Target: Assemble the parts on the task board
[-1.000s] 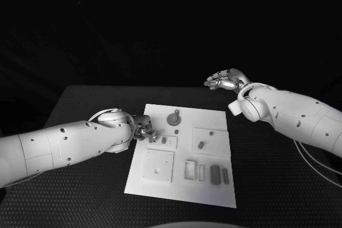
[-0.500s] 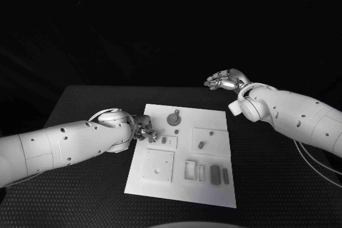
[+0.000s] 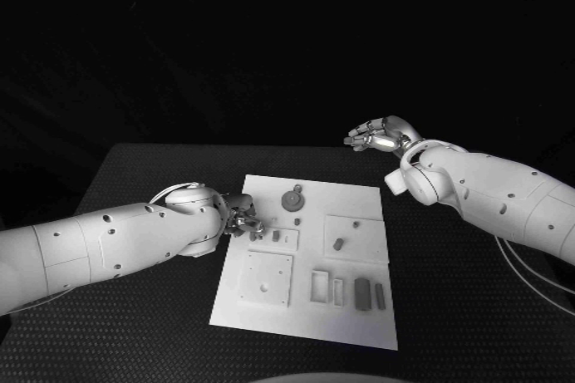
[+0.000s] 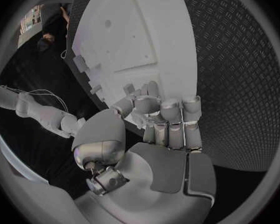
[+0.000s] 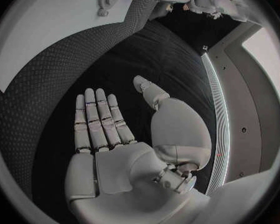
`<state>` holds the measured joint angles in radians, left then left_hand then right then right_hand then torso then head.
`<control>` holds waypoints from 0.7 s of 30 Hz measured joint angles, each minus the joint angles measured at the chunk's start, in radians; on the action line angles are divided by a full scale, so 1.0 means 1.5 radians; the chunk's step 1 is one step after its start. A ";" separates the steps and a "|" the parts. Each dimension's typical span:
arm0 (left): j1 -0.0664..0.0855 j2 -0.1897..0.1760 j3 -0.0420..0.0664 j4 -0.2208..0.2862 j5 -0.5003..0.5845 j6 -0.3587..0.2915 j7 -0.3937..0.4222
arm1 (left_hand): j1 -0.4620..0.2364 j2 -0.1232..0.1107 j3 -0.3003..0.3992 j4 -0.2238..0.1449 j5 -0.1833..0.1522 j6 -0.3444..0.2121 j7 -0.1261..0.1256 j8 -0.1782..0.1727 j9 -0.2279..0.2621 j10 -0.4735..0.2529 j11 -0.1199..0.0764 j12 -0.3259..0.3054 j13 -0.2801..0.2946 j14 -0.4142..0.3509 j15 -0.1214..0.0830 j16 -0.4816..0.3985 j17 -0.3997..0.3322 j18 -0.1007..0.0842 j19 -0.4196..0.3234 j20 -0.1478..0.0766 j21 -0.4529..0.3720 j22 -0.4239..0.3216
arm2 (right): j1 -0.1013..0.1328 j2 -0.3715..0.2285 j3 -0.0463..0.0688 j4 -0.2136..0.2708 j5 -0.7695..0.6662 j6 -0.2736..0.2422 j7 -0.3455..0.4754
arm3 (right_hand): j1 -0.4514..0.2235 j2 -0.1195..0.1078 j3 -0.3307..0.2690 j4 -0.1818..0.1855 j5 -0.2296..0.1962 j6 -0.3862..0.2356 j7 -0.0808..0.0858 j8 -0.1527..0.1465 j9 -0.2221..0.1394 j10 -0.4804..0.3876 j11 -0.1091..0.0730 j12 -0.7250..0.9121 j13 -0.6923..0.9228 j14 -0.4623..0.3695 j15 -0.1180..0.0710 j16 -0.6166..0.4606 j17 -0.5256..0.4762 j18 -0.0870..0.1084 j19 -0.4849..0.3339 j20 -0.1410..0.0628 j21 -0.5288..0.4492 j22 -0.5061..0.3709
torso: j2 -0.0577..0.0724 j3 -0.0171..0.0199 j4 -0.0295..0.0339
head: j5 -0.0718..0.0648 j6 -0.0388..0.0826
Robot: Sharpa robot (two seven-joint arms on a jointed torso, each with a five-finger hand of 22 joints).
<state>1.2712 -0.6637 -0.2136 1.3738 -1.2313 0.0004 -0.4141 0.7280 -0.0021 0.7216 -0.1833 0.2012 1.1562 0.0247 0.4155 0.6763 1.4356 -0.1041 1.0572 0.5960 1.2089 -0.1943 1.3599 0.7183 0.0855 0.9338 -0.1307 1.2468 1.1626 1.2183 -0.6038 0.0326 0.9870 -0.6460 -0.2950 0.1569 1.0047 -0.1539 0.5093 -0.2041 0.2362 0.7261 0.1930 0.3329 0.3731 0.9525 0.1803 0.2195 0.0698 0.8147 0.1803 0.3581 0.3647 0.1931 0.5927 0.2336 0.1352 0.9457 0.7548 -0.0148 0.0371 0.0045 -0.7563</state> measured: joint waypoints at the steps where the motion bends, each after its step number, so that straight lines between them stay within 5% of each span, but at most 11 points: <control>1: 0.000 0.000 0.000 0.000 0.000 0.000 0.000 | -0.001 -0.007 -0.001 0.003 -0.011 0.005 -0.005 0.000 -0.002 0.002 -0.002 0.002 -0.001 0.004 -0.004 0.000 0.000 0.000 -0.001 -0.001 0.000 -0.001 | 0.000 0.000 0.000 0.000 0.000 0.000 0.000 | 0.000 0.000 0.000 0.000 0.000 0.000 0.000 0.000 0.000 0.000 0.000 0.000 0.000 0.000 0.000 0.000 0.000 0.000 0.000 0.000 0.000 0.000 | 0.000 0.0000 0.0000 | 0.000 0.000; 21: -0.001 0.003 -0.001 -0.003 0.001 0.003 -0.004 | -0.006 -0.018 -0.002 0.006 -0.024 0.013 -0.013 0.004 -0.001 0.001 -0.001 0.003 -0.002 0.006 -0.009 0.000 0.000 0.000 -0.003 -0.002 0.005 -0.003 | 0.000 0.000 0.000 0.000 0.000 0.000 0.000 | 0.000 0.000 0.000 0.000 0.000 0.000 0.000 0.002 -0.001 0.000 0.000 0.000 0.000 -0.002 0.002 0.000 -0.001 0.000 0.000 0.000 0.000 0.001 | 0.000 -0.0002 -0.0001 | -0.001 -0.001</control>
<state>1.2697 -0.6596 -0.2145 1.3688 -1.2291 0.0052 -0.4195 0.7197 -0.0292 0.7190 -0.1749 0.1655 1.1750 0.0059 0.4213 0.6741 1.4367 -0.1052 1.0617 0.5927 1.2185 -0.2071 1.3599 0.7181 0.0855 0.9297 -0.1329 1.2547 1.1578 1.2182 -0.6042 0.0326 0.9870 -0.6460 -0.2946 0.1569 1.0047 -0.1539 0.5093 -0.2041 0.2362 0.7261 0.1930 0.3365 0.3722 0.9525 0.1804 0.2195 0.0698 0.8121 0.1828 0.3581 0.3639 0.1931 0.5927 0.2335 0.1352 0.9466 0.7549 -0.0151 0.0370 0.0036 -0.7570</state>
